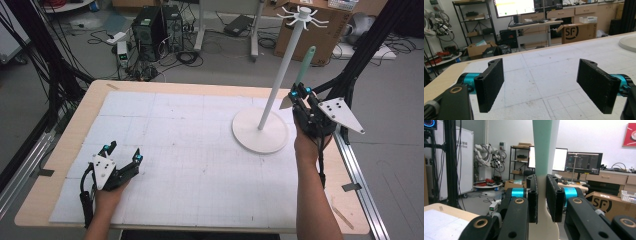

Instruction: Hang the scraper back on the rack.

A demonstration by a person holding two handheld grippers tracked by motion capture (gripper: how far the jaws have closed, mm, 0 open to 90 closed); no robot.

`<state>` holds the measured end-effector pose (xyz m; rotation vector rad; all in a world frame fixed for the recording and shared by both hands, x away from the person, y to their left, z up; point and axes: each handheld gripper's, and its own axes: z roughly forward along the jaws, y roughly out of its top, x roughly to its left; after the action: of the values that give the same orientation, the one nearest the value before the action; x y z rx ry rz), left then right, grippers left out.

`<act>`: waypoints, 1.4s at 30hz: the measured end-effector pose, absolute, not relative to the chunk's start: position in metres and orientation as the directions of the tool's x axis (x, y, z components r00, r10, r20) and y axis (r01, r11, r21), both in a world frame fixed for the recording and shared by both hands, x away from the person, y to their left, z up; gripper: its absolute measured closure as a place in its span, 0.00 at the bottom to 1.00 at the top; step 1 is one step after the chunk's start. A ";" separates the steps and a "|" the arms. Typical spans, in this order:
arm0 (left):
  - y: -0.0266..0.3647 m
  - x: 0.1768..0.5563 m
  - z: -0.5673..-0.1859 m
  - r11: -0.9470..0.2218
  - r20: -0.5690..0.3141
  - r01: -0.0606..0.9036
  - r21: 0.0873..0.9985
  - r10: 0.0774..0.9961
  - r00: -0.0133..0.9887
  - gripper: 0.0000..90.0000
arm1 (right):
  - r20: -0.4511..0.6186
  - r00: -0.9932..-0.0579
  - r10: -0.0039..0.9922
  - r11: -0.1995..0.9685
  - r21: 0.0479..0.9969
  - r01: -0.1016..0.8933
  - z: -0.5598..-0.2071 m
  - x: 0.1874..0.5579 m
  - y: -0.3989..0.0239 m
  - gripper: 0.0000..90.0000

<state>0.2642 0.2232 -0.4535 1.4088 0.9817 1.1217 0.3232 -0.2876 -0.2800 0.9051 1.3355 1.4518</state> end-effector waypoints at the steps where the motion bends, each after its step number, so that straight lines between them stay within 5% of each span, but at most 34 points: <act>1: 0.223 0.264 -0.454 -0.127 0.124 -0.004 0.992 0.966 0.228 0.25 | -0.068 -0.290 0.955 0.025 0.989 -0.148 -0.280 0.324 -0.288 0.90; 42: 0.223 0.264 -0.454 -0.123 0.121 -0.006 0.992 0.966 0.228 0.25 | -0.058 -0.259 0.964 0.031 0.994 -0.105 -0.252 0.349 -0.278 0.90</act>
<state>0.2640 0.2235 -0.4536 1.4044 0.9822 1.1196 0.3495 -0.2775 -0.2519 0.9639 1.3436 1.4114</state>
